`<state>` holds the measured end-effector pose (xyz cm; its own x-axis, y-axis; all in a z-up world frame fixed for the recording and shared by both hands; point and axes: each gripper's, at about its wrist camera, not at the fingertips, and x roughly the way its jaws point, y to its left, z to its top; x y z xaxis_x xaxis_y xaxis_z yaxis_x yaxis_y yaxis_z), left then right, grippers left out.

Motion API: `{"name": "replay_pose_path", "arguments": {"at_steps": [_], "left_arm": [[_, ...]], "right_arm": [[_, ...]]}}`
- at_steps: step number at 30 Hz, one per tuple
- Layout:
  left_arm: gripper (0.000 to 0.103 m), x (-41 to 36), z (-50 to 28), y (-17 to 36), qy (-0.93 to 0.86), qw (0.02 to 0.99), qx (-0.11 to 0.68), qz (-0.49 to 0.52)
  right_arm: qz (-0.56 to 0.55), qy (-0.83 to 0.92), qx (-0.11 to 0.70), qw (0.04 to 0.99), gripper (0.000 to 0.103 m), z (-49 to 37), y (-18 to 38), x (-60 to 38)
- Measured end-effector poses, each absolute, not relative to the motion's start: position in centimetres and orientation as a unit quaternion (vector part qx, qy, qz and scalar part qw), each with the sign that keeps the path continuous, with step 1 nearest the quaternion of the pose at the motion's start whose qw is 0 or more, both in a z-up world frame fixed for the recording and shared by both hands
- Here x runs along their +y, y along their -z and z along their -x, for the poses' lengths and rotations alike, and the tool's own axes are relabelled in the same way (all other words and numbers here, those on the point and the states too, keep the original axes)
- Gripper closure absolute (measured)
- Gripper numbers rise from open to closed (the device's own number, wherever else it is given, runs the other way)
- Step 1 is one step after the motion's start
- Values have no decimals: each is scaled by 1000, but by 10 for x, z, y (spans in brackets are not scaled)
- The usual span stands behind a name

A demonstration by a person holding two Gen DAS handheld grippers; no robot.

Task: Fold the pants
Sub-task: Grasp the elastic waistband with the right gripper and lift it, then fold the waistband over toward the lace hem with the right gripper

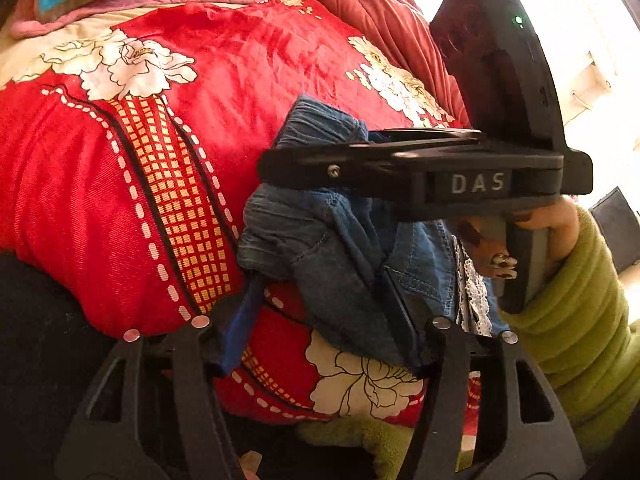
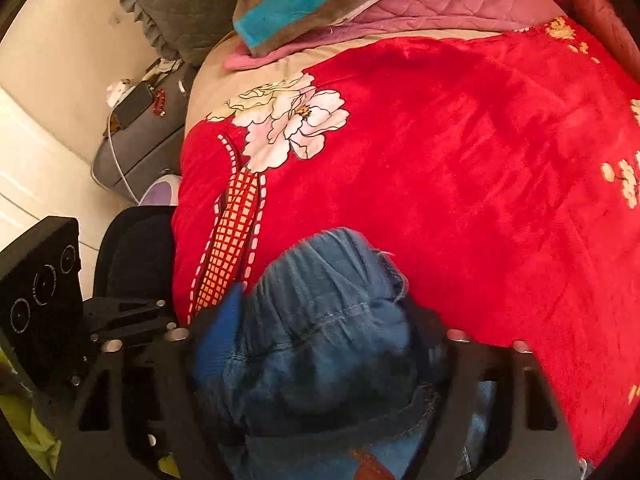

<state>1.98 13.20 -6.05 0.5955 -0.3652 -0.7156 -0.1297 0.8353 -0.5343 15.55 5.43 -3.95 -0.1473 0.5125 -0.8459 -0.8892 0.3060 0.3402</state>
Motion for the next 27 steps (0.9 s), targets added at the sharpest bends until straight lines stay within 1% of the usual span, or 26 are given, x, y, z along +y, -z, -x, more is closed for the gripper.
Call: {"name": "replay_pose_path", "arguments": {"at_steps": [1,3,4,5,8,9,11,16,19,20,22,23,24,25,26,27], "left_arm": [[47,132,-20,60,71,849,444,279],[42,130,-20,58,74,850,441,279],[40,130,-20,57,76,850,438,282],[36,129,-20,54,81,851,433,288],[31,124,-21,46,98,854,420,291],[28,121,-22,44,103,856,417,287],[24,113,-27,41,112,856,420,278],[23,82,-46,31,163,847,429,268],[23,62,-55,25,201,834,435,275],[23,53,-58,20,212,834,435,267],[23,38,-61,13,229,835,433,252],[23,29,-63,8,241,834,432,244],[23,19,-64,6,252,833,432,235],[23,12,-63,6,260,833,433,227],[23,-2,-61,5,271,833,434,213],[23,-11,-61,6,279,832,435,203]], "right_arm": [[179,-561,505,631,50,-155,35,50],[157,-569,490,642,65,-156,23,35],[148,-572,482,647,68,-157,16,28],[139,-575,476,651,71,-157,11,21],[103,-587,447,666,74,-156,-14,-12],[93,-590,439,671,75,-155,-21,-23],[74,-593,423,681,75,-153,-34,-46],[36,-582,407,703,74,-156,-48,-90],[13,-571,408,712,71,-157,-51,-115],[4,-566,406,717,68,-158,-53,-124],[-8,-557,401,728,66,-157,-55,-143],[-17,-549,397,736,59,-156,-56,-155],[-32,-539,394,743,43,-156,-56,-167],[-45,-529,393,751,33,-156,-55,-180],[-58,-512,393,762,19,-156,-54,-193],[-71,-490,392,775,16,-155,-50,-211]]}}
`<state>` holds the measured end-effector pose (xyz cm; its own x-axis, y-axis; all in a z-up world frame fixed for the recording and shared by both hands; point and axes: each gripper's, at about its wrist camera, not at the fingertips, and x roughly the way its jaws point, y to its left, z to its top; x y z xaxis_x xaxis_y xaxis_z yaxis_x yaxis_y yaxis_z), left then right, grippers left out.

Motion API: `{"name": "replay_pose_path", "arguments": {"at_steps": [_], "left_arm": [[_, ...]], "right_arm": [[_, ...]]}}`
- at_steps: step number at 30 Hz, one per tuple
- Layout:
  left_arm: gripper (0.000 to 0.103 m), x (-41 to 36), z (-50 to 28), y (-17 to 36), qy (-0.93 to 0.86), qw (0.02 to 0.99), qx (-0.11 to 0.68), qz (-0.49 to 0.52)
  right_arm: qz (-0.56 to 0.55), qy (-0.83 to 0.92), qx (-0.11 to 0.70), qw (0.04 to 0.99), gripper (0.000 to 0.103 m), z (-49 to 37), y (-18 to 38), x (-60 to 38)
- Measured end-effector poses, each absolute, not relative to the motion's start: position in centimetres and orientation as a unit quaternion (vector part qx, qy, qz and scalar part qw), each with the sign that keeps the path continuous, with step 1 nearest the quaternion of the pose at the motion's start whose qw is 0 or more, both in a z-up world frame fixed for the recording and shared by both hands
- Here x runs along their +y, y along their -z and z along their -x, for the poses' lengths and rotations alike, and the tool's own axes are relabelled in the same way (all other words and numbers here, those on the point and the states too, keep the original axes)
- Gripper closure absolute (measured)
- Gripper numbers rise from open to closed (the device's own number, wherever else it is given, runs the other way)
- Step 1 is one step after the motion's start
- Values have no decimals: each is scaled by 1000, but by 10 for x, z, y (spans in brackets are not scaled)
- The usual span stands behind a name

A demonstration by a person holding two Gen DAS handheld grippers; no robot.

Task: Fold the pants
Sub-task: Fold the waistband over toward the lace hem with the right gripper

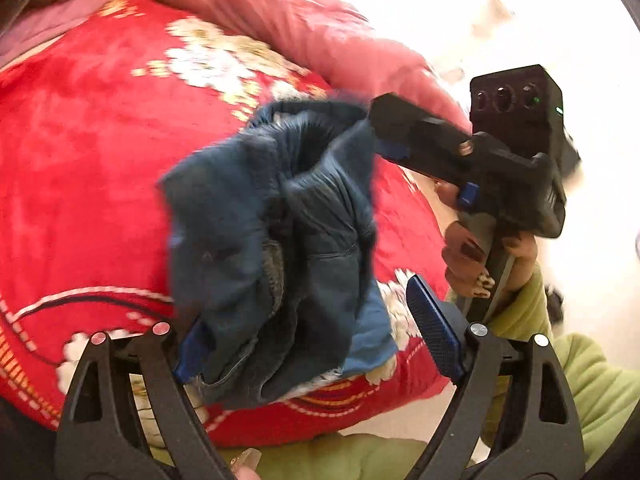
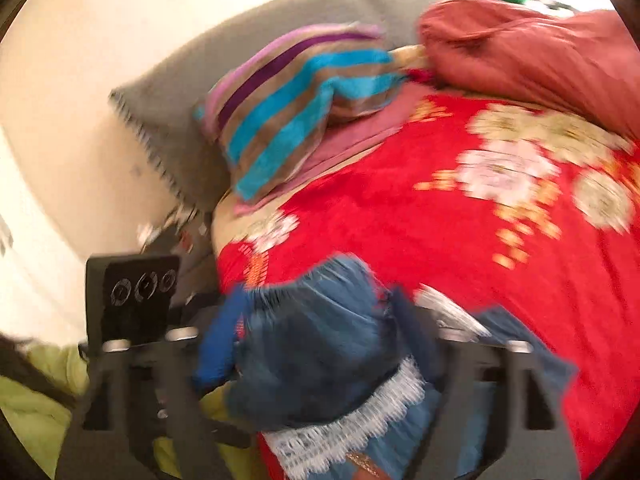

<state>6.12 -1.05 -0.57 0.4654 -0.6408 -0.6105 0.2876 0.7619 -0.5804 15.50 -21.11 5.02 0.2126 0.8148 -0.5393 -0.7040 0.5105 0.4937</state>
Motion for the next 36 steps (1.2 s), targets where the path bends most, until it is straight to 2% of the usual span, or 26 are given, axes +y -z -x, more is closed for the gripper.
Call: {"name": "replay_pose_path", "arguments": {"at_steps": [6,9,13,14,15,16,21,28,31,35,36], "left_arm": [[23,-63,-49,30,330,812,466,122],[23,-75,-42,36,318,821,468,73],[23,-74,-35,36,317,822,469,70],[23,-73,-34,36,316,822,469,69],[23,-73,-33,37,315,822,469,69],[23,-75,-36,36,313,823,469,68],[22,-71,-32,34,308,826,466,71],[22,-74,-32,34,314,824,466,71],[22,-75,-31,34,313,824,467,69],[22,-73,-32,33,309,825,468,73],[22,-72,-32,33,308,825,467,74]], "right_arm": [[-111,-371,445,807,9,-142,-10,-281],[-123,-357,471,797,9,-136,8,-285],[-138,-354,501,778,9,-140,28,-274],[-139,-355,509,772,11,-139,31,-271],[-141,-367,515,762,43,-140,34,-263],[-135,-373,512,762,51,-139,32,-256],[-108,-392,469,784,61,-128,6,-253],[-124,-351,499,783,61,-132,34,-275],[-127,-348,501,782,58,-131,37,-275],[-113,-348,491,791,39,-127,26,-273],[-114,-347,486,794,38,-126,22,-275]]}}
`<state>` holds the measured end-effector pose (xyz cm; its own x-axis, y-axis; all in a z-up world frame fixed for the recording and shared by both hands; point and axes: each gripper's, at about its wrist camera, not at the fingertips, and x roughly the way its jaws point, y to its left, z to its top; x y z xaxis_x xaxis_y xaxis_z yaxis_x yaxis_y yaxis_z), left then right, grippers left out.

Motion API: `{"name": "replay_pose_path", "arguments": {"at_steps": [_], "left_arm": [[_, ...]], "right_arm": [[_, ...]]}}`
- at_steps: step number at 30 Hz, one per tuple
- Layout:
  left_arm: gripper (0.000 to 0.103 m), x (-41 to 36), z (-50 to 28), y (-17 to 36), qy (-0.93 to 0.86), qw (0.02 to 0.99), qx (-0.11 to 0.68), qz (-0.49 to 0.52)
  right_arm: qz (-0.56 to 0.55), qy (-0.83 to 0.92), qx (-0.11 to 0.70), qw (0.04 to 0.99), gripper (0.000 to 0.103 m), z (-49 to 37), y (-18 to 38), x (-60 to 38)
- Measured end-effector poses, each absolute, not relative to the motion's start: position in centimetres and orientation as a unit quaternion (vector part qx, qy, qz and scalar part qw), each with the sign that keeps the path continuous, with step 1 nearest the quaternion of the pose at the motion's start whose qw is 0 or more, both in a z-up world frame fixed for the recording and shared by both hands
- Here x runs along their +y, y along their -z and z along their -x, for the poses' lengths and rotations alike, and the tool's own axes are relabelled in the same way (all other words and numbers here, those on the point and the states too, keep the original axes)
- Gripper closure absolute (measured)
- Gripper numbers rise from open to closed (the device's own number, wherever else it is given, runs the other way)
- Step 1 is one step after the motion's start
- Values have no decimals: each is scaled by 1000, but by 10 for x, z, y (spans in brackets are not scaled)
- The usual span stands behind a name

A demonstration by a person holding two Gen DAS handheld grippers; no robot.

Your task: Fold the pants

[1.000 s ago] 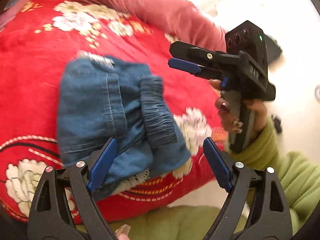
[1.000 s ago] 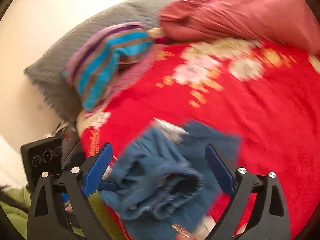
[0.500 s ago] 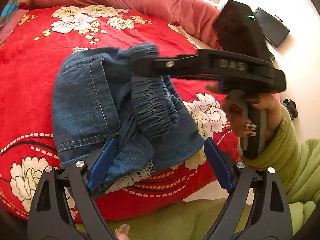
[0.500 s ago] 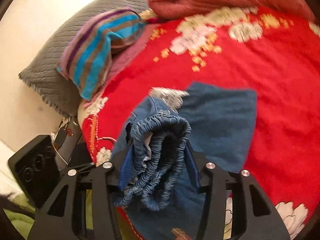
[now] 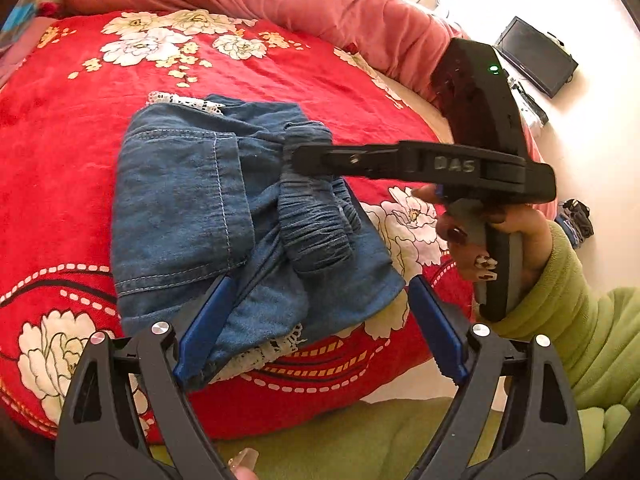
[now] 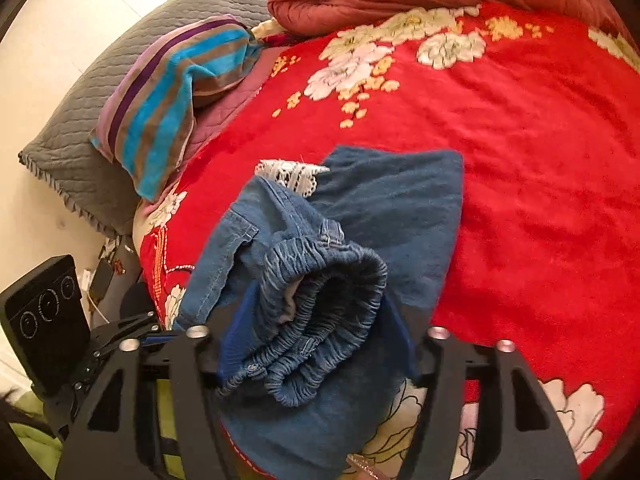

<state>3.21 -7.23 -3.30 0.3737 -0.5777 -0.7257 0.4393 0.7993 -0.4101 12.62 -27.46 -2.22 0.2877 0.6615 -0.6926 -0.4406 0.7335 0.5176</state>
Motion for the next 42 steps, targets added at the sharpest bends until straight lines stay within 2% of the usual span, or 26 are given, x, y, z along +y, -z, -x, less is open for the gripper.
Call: {"name": "replay_pose_path", "arguments": {"at_steps": [6,10,11,13,15,16,17,18,19,21,24,25,26,27,32,39,40,42], "left_arm": [[22,-68,-27,26,299,835,457,74],[22,-52,-20,8,270,861,424,77],[25,-43,-19,4,257,869,414,85],[42,-29,-19,0,225,881,406,89],[64,-20,-23,3,187,888,413,77],[71,-16,-25,8,170,888,420,76],[82,-15,-27,11,168,886,425,79],[85,-16,-29,17,167,882,434,78],[85,-17,-30,19,166,880,439,72],[85,-26,-31,27,169,875,452,53],[86,-37,-29,32,175,870,461,22],[86,-37,-28,32,177,869,461,20],[85,-36,-28,33,178,869,461,23],[85,-35,-28,34,178,869,462,25],[83,-35,-25,33,181,869,460,24],[78,-37,-22,32,187,868,459,26],[78,-36,-23,32,188,867,460,26],[78,-37,-23,32,188,867,460,26]], "right_arm": [[-124,-339,463,809,34,-128,6,-288],[-103,-346,450,817,34,-141,-12,-280],[-92,-356,450,814,34,-145,-16,-274],[-64,-363,450,813,34,-151,-21,-260],[-34,-376,454,807,34,-156,-23,-244],[-21,-379,456,805,34,-159,-23,-235],[-3,-386,461,799,34,-162,-22,-225],[11,-391,463,795,35,-164,-20,-217],[24,-391,466,794,35,-166,-18,-211],[54,-386,479,787,45,-171,-9,-198],[97,-377,507,769,50,-178,12,-183],[113,-377,514,762,56,-178,20,-179],[121,-385,519,754,79,-176,26,-176],[119,-392,518,751,94,-175,27,-174],[123,-352,485,791,95,-177,18,-173],[121,-332,501,790,94,-186,40,-171],[118,-329,501,792,93,-186,39,-172],[112,-318,500,798,81,-185,36,-176]]}}
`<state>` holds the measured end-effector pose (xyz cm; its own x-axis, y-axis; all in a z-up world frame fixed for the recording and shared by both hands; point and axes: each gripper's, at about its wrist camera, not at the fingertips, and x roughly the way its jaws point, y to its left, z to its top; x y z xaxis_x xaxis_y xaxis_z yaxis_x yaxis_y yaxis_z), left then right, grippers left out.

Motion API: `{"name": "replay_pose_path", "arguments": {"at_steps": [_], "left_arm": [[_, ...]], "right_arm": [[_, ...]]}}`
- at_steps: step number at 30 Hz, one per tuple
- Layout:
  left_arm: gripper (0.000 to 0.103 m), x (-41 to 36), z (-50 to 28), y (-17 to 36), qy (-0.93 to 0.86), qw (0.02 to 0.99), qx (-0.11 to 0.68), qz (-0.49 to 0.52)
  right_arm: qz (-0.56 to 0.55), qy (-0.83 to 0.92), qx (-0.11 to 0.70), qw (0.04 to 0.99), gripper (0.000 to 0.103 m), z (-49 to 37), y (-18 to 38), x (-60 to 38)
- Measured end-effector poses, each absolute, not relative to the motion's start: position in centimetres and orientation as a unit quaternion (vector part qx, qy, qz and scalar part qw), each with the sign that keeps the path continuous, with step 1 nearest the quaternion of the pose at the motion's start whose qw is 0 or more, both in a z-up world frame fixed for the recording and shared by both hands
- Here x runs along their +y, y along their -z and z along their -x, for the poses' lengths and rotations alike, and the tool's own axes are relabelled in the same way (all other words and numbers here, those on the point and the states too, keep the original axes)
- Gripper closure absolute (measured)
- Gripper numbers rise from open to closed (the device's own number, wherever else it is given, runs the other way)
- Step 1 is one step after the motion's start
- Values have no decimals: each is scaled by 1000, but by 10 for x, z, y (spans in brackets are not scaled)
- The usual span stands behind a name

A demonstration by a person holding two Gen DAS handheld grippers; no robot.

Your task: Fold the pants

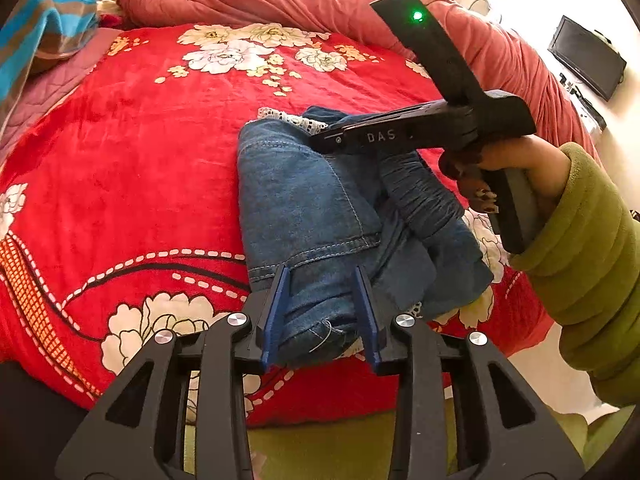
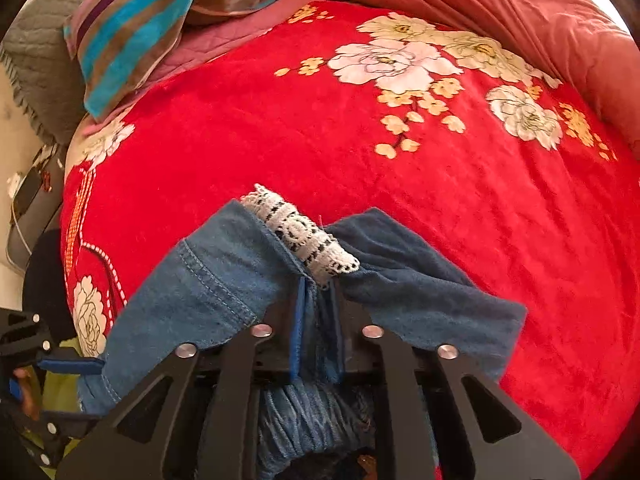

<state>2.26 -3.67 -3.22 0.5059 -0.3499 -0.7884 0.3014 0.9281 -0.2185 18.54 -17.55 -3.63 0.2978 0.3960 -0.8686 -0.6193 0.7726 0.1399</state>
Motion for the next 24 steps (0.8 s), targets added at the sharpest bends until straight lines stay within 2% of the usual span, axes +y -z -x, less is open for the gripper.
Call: {"name": "replay_pose_path", "arguments": {"at_steps": [8,10,11,15,20,22,24], "left_arm": [[76,-37,-22,32,188,867,461,26],[75,-38,-21,32,188,867,460,24],[75,-39,-21,32,189,867,460,22],[74,-40,-18,32,189,866,462,16],[72,-43,-15,33,187,863,469,6],[70,-42,-13,30,186,865,466,8],[57,-40,-9,22,191,869,456,14]], "right_arm": [[81,-306,475,821,61,-173,15,-195],[75,-305,467,827,59,-169,9,-199],[71,-304,462,830,54,-167,4,-203],[59,-302,450,838,45,-161,-7,-213],[40,-304,438,845,41,-156,-19,-225],[32,-306,431,848,39,-152,-25,-230],[29,-306,424,852,35,-147,-30,-234]]}}
